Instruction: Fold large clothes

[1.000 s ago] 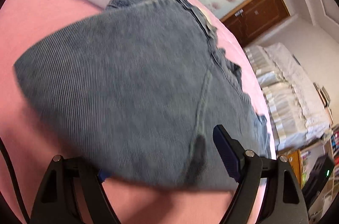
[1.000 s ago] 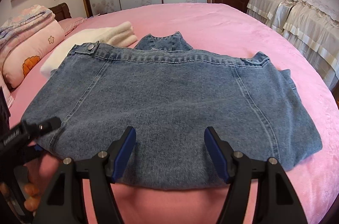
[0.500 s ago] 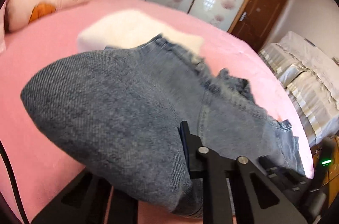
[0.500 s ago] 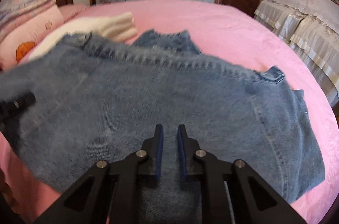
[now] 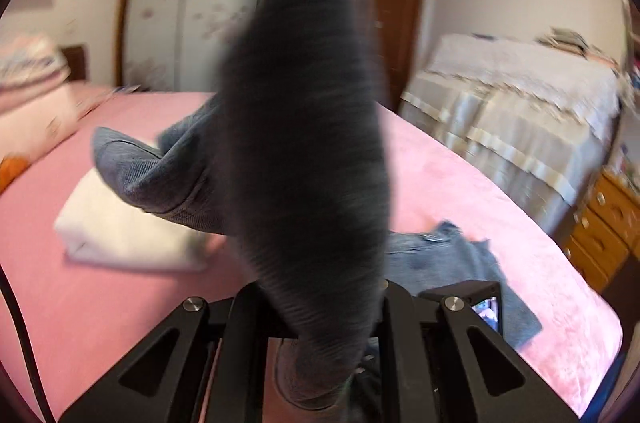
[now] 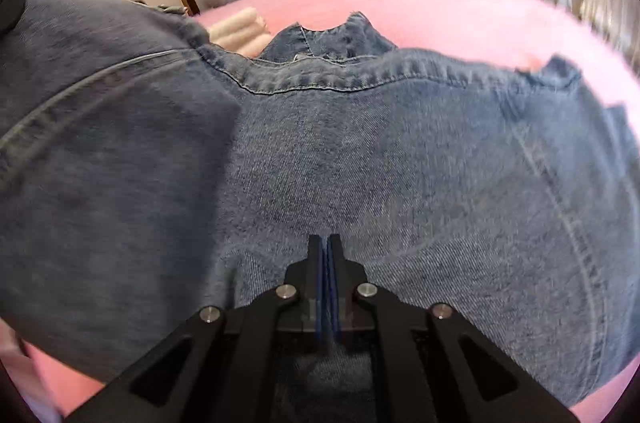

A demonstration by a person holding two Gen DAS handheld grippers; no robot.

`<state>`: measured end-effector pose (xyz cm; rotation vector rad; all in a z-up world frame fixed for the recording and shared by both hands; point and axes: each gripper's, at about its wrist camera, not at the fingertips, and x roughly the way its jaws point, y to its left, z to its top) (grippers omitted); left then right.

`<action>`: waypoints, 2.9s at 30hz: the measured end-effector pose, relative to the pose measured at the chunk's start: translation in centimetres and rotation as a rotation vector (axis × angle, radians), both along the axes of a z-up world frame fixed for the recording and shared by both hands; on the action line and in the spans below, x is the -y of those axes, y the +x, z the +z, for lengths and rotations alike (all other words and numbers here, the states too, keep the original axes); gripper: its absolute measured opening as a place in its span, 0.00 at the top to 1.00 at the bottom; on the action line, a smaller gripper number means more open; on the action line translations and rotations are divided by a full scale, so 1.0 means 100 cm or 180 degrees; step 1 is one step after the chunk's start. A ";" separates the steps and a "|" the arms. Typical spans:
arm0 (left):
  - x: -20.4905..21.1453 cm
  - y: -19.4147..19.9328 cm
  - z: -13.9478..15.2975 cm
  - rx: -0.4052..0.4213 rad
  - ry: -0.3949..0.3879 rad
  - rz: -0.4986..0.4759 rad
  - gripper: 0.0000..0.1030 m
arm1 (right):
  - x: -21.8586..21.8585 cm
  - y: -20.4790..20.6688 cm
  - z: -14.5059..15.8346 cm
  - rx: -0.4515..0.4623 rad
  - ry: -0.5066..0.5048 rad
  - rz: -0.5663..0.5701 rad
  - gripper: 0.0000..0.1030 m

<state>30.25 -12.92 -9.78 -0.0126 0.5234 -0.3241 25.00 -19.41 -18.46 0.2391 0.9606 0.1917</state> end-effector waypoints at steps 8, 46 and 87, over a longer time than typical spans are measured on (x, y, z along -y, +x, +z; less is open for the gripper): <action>0.115 0.008 -0.036 -0.0159 0.0663 -0.0567 0.88 | 0.113 -0.068 0.044 0.0123 0.0190 -0.0778 0.96; 0.157 -0.022 -0.085 -0.1230 0.0513 -0.1302 0.36 | 0.228 -0.130 0.068 0.0123 0.0089 -0.1431 0.64; 0.011 0.026 -0.108 -0.1550 -0.0150 -0.0448 0.23 | 0.210 -0.030 0.017 -0.0643 0.1027 -0.0436 0.49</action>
